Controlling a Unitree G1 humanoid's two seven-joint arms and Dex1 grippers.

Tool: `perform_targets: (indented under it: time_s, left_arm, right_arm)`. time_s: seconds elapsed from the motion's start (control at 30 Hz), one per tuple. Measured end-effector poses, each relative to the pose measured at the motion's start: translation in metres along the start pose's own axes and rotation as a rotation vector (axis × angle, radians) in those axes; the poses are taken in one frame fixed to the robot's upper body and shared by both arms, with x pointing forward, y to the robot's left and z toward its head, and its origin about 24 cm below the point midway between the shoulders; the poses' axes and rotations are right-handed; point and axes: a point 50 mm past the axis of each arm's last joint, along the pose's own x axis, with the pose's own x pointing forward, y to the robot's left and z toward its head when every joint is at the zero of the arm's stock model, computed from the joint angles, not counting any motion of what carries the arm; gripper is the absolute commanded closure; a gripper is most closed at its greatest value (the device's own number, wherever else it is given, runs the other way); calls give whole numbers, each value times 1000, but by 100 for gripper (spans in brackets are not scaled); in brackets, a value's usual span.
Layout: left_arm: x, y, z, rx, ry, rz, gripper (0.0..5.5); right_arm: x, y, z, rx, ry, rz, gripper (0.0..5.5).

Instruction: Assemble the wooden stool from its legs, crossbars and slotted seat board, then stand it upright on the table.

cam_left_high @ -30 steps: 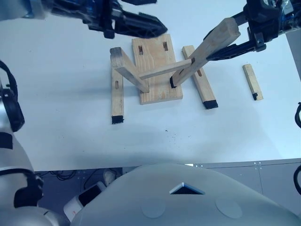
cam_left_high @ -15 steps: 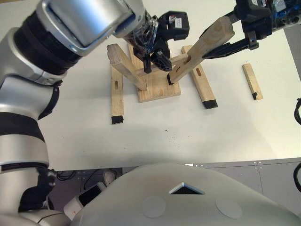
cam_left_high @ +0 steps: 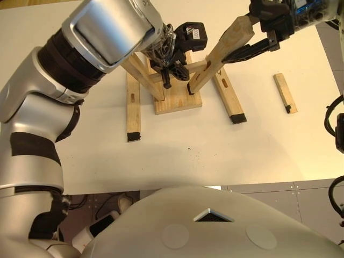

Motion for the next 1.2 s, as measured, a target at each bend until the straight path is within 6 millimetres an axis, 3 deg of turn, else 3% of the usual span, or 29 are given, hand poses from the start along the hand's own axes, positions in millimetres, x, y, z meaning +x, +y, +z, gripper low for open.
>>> perform_targets:
  time_s: [0.6, 0.67, 0.87, 1.03, 1.2]
  left_arm:
    - [-5, 5, -10, -1, 28, 67, 502]
    - [-3, 4, -11, 1, 34, 63, 504]
    - [-2, 5, -14, 0, 41, 69, 504]
    - [6, 4, -18, -8, 21, 0, 394]
    - [-5, 5, -22, -8, -1, -66, 390]
  right_arm:
    - [16, -13, 14, 46, 55, -3, 348]
    - [29, -14, 20, 31, 54, 17, 348]
    - [34, -13, 21, 36, 56, 24, 348]
    - [45, -5, 30, 52, -66, 41, 231]
    - [49, -1, 34, 43, -113, 46, 157]
